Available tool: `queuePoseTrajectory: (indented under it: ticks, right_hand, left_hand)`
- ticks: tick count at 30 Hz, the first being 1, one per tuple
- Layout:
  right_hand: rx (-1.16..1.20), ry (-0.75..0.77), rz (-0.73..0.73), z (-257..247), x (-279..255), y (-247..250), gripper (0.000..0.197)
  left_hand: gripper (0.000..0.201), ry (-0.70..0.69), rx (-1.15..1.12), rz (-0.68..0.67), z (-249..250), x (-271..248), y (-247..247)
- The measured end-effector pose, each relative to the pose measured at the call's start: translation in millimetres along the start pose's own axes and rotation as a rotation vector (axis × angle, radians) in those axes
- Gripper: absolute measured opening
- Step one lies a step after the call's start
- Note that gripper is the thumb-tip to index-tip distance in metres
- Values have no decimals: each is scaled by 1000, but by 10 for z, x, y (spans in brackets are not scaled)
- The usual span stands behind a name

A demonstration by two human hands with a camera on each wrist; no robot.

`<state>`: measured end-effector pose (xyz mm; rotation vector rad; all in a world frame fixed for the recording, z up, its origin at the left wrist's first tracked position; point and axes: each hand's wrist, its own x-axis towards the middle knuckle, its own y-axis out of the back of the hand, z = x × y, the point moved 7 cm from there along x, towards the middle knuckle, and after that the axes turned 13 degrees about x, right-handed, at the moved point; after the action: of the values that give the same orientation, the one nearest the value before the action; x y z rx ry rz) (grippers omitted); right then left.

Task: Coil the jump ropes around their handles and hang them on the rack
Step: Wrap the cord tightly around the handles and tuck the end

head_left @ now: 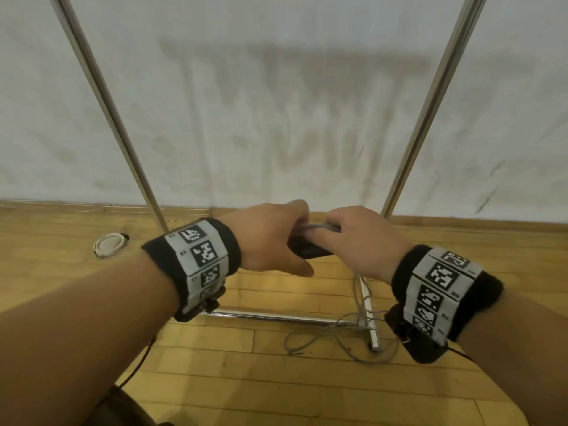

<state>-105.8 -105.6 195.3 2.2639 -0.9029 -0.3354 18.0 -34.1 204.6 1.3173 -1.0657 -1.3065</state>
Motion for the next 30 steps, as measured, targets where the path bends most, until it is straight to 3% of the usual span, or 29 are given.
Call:
queuePoseTrajectory:
  ticks: [2, 5, 8, 12, 17, 22, 27, 30]
  right_hand:
    - [48, 30, -38, -96, -20, -105, 31]
    - [16, 53, -80, -151, -26, -132, 27]
    - [-147, 37, -128, -94, -26, -48, 36]
    - [-249, 87, -213, -69, -61, 112, 22]
    - [-114, 176, -194, -131, -82, 358, 12]
    - [23, 133, -129, 50, -46, 428, 15]
    - [106, 14, -200, 243, -76, 123, 31]
    - [-39, -2, -246, 228, -95, -11, 28]
  left_hand:
    - [52, 2, -49, -6, 96, 6, -42]
    - [36, -24, -147, -111, 138, -2, -113]
    - [16, -56, -24, -215, 131, -18, -175]
    - [18, -34, 4, -279, 73, -36, -254]
    - [25, -122, 23, -163, 165, -15, -199]
    - [28, -131, 10, -4, 215, 9, -77]
    - [16, -36, -10, 79, 107, 25, -16]
    - [16, 52, 6, 101, 5, 66, -27]
